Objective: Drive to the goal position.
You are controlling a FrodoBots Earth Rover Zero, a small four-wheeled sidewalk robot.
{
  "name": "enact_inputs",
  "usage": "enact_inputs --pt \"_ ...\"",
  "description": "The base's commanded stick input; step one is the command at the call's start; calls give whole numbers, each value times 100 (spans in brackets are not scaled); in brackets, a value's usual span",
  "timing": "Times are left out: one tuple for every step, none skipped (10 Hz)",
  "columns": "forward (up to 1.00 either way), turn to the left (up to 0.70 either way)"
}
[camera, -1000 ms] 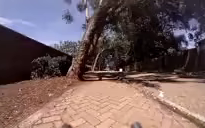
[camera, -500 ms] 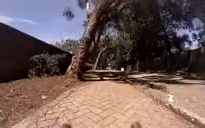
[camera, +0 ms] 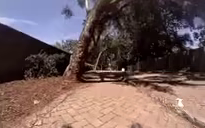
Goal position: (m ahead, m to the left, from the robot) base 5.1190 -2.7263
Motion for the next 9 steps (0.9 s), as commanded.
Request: enact_inputs --pt "70 0" --pt "70 -7" --pt "70 -23" --pt "70 -35" --pt "70 -35" --pt "70 -35" --pt "70 -18" --pt "70 -2" --pt "70 0"
